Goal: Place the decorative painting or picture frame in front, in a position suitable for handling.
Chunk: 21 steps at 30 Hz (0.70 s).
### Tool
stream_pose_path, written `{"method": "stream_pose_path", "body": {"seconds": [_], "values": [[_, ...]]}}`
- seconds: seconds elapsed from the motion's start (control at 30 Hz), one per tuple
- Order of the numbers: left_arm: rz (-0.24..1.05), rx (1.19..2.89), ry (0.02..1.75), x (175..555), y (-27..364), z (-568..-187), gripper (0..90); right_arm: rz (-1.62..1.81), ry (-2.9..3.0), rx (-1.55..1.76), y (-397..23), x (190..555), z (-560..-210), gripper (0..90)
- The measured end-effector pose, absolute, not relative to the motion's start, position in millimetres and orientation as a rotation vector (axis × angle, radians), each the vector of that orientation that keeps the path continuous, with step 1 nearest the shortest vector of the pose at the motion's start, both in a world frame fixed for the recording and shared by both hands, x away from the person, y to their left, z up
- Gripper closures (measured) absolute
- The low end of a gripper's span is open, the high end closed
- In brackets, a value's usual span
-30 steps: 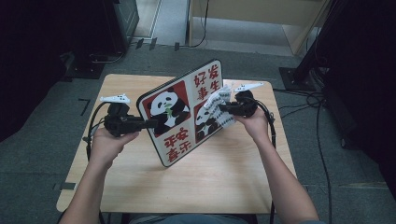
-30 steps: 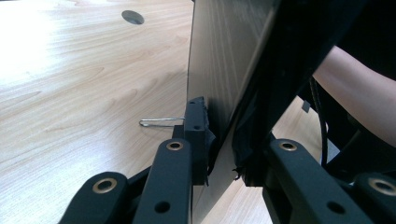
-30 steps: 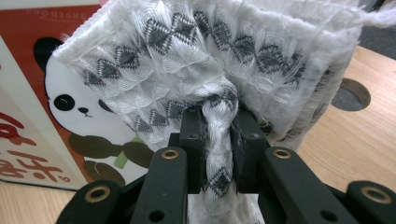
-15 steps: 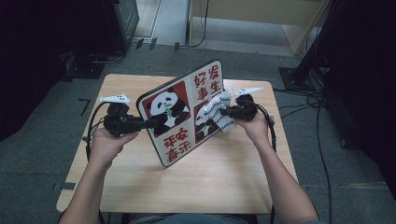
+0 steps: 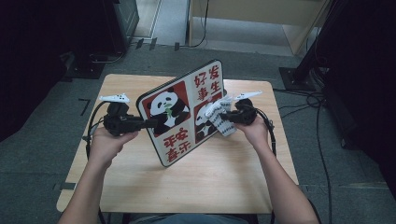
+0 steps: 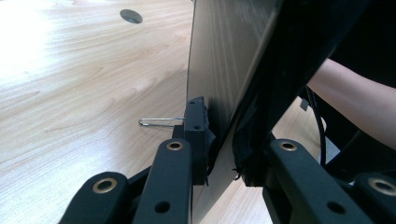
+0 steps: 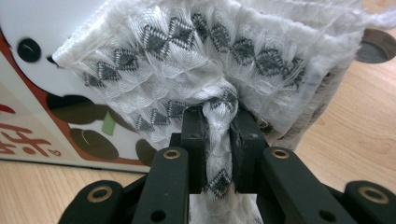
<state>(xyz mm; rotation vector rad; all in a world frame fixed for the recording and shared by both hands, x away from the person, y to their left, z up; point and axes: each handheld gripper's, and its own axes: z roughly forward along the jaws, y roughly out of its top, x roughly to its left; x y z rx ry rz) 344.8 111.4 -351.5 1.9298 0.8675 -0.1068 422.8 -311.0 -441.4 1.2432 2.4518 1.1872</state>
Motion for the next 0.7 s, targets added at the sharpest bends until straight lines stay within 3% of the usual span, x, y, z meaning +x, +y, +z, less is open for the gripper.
{"method": "stream_pose_path", "body": {"seconds": [0.7], "values": [[-0.107, 1.934, 0.858, 346, 111, -351, 77.6, 1.13, 2.485, 1.305, -314, 415, -472, 79.2]]}}
